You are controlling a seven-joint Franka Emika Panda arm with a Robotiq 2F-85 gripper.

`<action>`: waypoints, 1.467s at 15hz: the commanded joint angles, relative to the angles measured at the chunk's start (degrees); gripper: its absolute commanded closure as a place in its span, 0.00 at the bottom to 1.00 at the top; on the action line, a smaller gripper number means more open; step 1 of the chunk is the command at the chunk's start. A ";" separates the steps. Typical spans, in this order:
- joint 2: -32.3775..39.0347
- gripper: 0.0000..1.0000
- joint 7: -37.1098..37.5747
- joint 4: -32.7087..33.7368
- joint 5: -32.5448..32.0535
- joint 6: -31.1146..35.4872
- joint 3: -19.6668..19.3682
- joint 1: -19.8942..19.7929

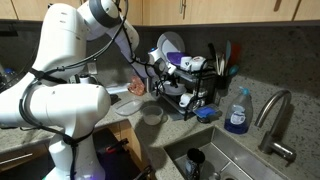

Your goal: Take the bowl from the rack and put it on the counter

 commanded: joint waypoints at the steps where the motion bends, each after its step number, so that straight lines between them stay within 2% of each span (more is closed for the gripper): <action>1: -4.57 0.99 0.88 -4.75 0.54 3.80 -2.18 -0.12; 8: -7.16 0.99 0.04 -6.64 4.72 5.86 -0.85 -1.73; 18: -11.44 0.99 0.36 -11.10 6.81 5.18 -3.31 0.59; 22: -14.72 0.99 -0.40 -13.37 7.72 5.52 -1.74 -0.58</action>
